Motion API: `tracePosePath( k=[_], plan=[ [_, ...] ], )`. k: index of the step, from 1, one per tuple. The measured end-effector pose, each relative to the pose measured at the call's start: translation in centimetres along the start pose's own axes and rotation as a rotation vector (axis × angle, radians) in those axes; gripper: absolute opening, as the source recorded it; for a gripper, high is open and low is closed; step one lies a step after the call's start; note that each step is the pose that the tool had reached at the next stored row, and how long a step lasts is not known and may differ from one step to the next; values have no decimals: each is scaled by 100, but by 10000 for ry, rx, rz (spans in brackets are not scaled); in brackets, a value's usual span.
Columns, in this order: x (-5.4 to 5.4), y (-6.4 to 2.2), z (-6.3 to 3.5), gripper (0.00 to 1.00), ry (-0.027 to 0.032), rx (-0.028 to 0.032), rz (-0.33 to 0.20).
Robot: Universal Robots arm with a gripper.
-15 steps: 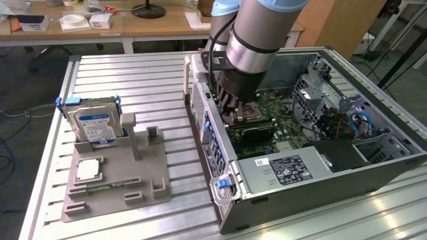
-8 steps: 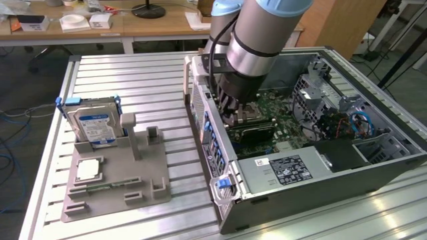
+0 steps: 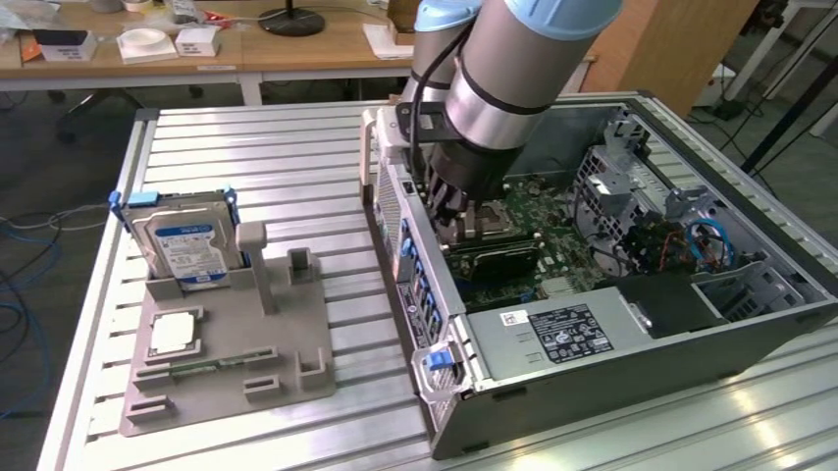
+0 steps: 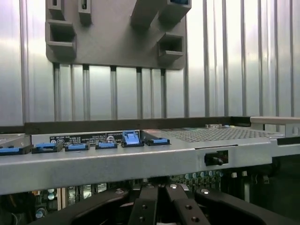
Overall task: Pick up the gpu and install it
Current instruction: 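Press down on the gpu until it lock into place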
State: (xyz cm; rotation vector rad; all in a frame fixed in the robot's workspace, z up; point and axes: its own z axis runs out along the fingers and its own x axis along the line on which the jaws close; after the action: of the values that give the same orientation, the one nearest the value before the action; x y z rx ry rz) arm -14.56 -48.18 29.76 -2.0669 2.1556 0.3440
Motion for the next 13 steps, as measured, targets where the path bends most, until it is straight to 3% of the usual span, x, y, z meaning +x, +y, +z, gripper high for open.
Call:
tracePosePath(
  k=[2, 5, 8, 13],
  plan=[
    [-14, -10, -37, 11, -39, -21, -2],
    [-14, -19, -34, 11, -42, -28, 0],
    [-17, -28, -36, 11, 65, -58, 140],
    [-121, -53, -216, 11, 118, -66, 161]
  ],
)
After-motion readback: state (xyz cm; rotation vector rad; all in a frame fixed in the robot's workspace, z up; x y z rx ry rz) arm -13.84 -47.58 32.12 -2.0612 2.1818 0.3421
